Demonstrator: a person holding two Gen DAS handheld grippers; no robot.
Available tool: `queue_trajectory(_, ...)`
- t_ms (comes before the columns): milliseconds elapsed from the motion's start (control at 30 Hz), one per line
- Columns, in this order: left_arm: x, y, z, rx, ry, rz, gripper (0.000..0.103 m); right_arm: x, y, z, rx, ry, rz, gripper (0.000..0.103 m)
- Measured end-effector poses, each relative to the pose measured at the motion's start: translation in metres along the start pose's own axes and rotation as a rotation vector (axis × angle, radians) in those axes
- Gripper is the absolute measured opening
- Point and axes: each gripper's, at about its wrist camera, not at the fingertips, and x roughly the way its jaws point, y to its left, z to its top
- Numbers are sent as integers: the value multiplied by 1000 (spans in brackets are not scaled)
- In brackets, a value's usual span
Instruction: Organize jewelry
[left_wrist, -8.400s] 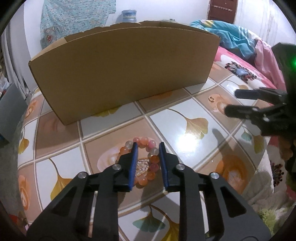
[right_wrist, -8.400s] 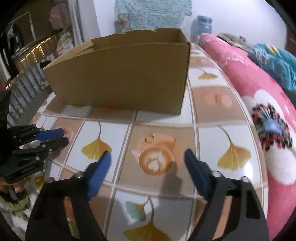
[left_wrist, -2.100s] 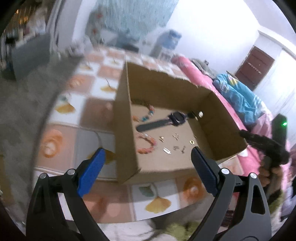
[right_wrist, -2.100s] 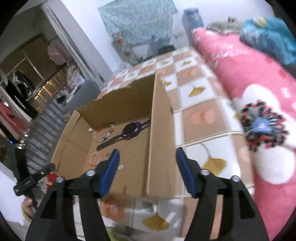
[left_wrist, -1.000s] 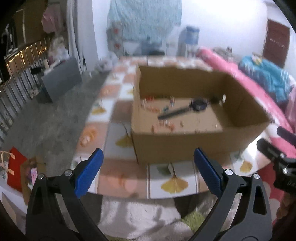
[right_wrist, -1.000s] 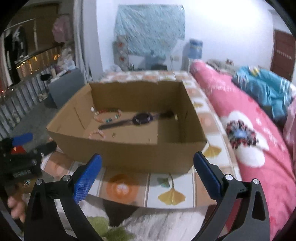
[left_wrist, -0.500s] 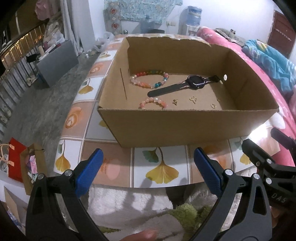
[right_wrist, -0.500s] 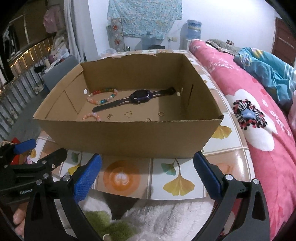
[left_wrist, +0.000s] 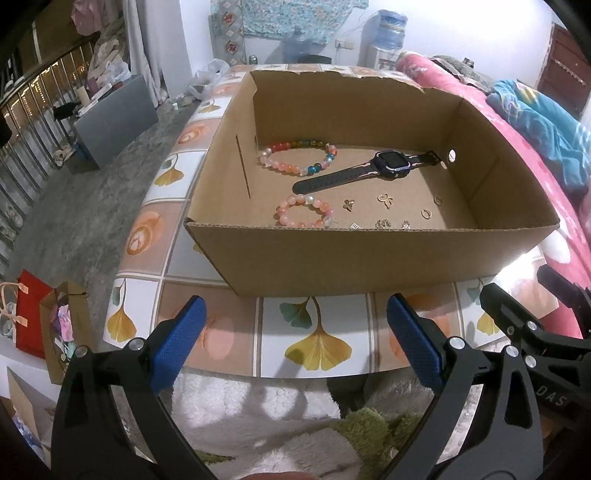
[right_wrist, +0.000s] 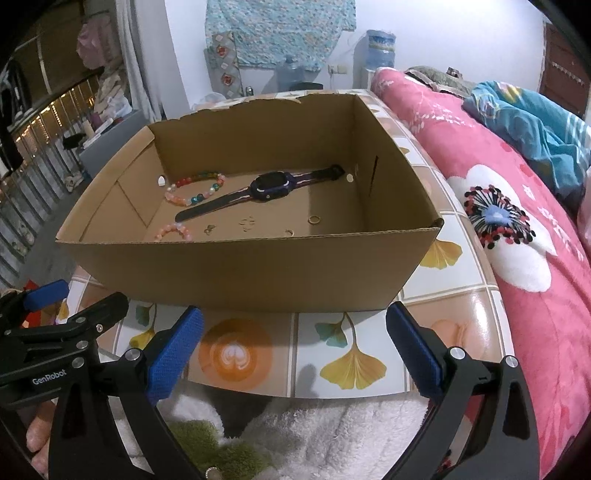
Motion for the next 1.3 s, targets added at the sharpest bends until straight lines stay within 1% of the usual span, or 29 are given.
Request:
queue_trajectory(333,1,-1,2,-1,-1,-3,95,2,-2,1,8,14,-3,96)
queue_trajectory(1300,2,0,2,-25,1,-14,95,0,3,1,-2,18,-25,96)
